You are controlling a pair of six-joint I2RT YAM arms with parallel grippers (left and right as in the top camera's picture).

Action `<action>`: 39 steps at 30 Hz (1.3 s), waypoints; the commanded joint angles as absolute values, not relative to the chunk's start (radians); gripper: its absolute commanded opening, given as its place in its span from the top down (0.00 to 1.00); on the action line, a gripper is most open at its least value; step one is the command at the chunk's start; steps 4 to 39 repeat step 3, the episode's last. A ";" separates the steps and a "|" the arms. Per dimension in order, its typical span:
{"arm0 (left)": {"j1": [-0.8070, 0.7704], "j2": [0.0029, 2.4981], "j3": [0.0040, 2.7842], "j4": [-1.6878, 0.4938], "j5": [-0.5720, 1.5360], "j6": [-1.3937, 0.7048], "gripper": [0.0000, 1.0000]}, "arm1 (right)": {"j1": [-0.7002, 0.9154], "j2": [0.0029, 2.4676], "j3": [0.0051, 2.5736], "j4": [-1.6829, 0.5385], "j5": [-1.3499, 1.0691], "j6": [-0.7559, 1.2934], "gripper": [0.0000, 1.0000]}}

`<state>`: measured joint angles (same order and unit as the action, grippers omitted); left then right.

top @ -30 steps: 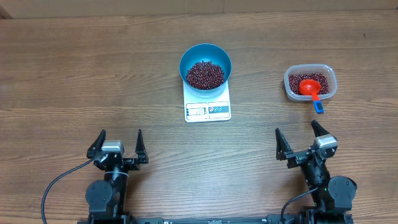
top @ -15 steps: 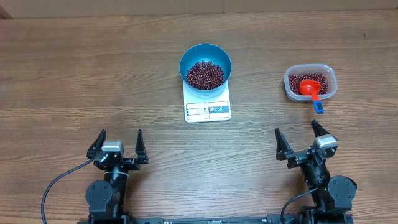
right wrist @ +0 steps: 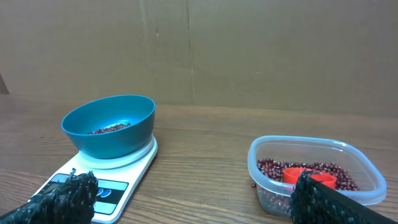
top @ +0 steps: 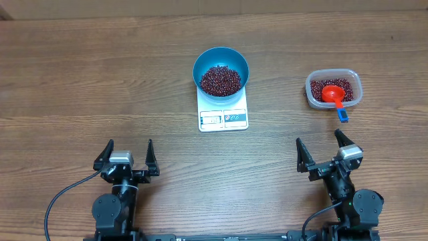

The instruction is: Scoop item into bowl and weigh 150g on scale

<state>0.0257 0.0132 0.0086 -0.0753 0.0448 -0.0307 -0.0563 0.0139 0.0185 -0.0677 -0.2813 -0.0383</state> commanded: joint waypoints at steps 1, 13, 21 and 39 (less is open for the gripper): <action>0.021 0.004 0.005 -0.077 0.042 -0.048 0.01 | -0.054 0.003 0.008 -0.058 -0.290 -0.057 0.00; 0.021 0.004 0.005 -0.077 0.041 -0.048 0.01 | -0.054 0.003 0.008 -0.058 -0.290 -0.057 0.00; 0.021 0.004 0.005 -0.077 0.041 -0.048 0.01 | -0.054 0.003 0.008 -0.058 -0.290 -0.057 0.00; 0.021 0.004 0.005 -0.077 0.041 -0.048 0.01 | -0.054 0.003 0.008 -0.058 -0.290 -0.057 0.00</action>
